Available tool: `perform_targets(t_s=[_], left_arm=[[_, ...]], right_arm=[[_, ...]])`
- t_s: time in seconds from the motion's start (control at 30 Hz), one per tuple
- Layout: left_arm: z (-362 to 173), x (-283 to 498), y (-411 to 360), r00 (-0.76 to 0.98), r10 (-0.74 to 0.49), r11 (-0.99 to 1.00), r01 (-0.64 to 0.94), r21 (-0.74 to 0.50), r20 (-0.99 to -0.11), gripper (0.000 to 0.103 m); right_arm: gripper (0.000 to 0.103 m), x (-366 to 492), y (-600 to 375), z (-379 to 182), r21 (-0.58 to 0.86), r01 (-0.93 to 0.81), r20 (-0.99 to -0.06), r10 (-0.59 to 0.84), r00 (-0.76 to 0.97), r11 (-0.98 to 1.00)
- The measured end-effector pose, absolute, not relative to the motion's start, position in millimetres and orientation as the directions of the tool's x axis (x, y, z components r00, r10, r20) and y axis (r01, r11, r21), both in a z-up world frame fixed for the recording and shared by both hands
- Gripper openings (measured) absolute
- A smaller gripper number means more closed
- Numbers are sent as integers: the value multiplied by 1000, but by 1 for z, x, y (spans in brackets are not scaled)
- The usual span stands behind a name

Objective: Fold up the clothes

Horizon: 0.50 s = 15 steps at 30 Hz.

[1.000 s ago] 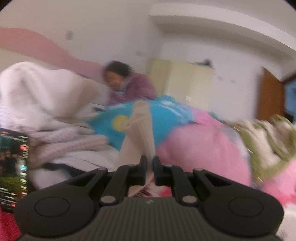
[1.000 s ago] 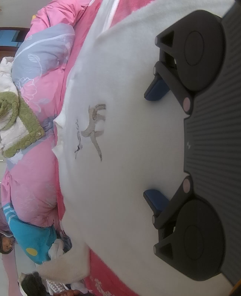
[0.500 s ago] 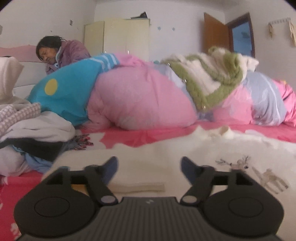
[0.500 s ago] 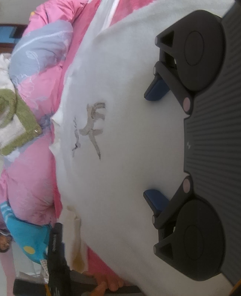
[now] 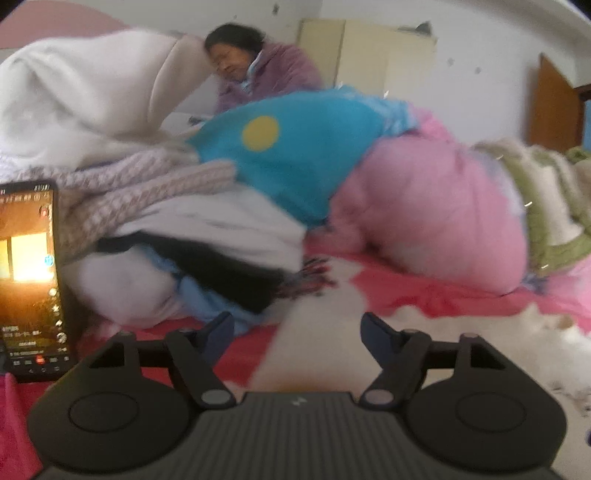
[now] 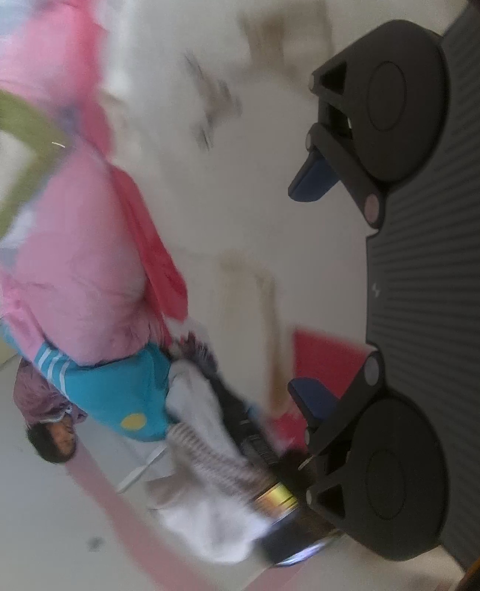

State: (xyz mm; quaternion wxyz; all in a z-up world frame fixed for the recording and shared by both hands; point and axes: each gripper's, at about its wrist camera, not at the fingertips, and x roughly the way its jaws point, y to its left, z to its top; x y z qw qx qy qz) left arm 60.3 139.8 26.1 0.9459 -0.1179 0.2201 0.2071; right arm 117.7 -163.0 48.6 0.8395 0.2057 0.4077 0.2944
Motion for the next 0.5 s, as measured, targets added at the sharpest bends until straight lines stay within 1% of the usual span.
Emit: perform_targets(t_s=[0.03,0.1,0.13,0.2,0.27,0.43,0.5], left_arm=[[22,64,142,809,339,884,-448,-130,-481,71],[14,70,145,796,330,884,-449,-129,-507,69],[10,72,146,790,326,884,-449,-128,-519,68],[3,77,145,779,320,885,-449,-123,-539,66],[-2,79,145,772,305,886,-444,-131,-558,65],[-9,84,149,758,286,881,-449,-151,-587,65],[-11,85,149,753,286,880,-451,-149,-593,65]], right_arm=[[95,132,-156,43,631,-297,-557,685,470,717],[83,159,-142,30,705,-229,-547,720,427,671],[79,171,-136,22,732,-190,-547,730,409,654],[69,188,-126,10,750,-129,-564,729,387,649],[63,196,-118,2,741,-114,-583,718,380,662],[57,208,-105,-4,710,-127,-612,696,374,693],[49,211,-98,-5,697,-142,-623,691,366,703]])
